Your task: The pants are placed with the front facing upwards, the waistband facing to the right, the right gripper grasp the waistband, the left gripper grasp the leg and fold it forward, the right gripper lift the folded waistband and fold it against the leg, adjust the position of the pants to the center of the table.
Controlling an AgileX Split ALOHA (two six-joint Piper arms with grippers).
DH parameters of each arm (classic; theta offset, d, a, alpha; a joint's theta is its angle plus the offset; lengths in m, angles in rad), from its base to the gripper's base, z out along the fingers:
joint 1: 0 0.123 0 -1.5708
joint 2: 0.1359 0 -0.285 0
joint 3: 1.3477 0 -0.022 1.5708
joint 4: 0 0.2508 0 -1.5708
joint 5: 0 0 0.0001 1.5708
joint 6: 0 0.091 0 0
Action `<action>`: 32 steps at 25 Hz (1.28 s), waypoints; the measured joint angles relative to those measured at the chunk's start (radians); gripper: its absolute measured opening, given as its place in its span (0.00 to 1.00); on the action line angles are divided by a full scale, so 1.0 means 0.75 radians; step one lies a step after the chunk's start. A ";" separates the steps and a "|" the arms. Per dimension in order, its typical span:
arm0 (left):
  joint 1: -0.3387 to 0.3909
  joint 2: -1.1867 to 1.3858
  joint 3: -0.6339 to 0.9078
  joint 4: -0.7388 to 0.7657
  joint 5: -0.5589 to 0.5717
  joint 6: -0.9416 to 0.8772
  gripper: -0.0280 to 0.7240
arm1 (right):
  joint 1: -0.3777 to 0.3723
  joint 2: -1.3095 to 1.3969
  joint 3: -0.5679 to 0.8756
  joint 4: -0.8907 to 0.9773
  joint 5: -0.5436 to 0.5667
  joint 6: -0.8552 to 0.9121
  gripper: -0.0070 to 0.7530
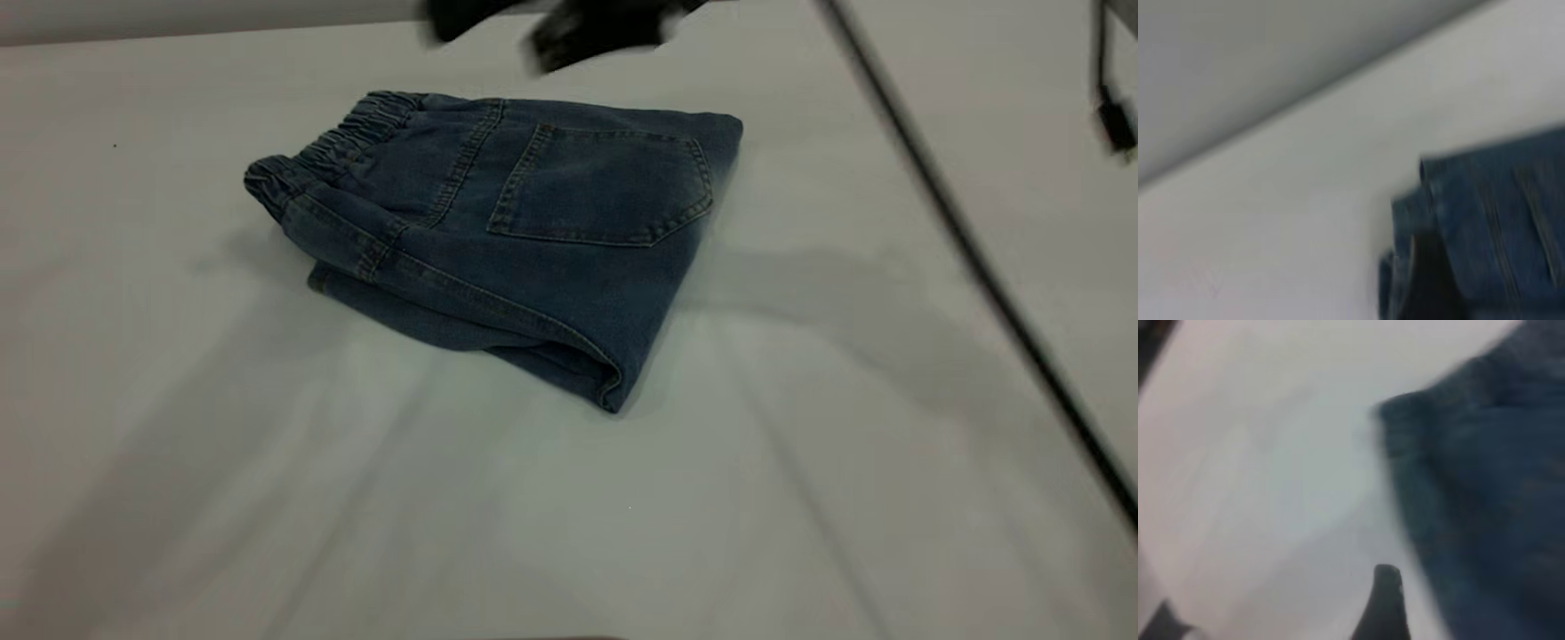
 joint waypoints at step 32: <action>0.000 0.893 -0.040 -0.311 -0.158 0.543 0.62 | -0.412 -0.237 0.000 -0.417 0.564 0.378 0.73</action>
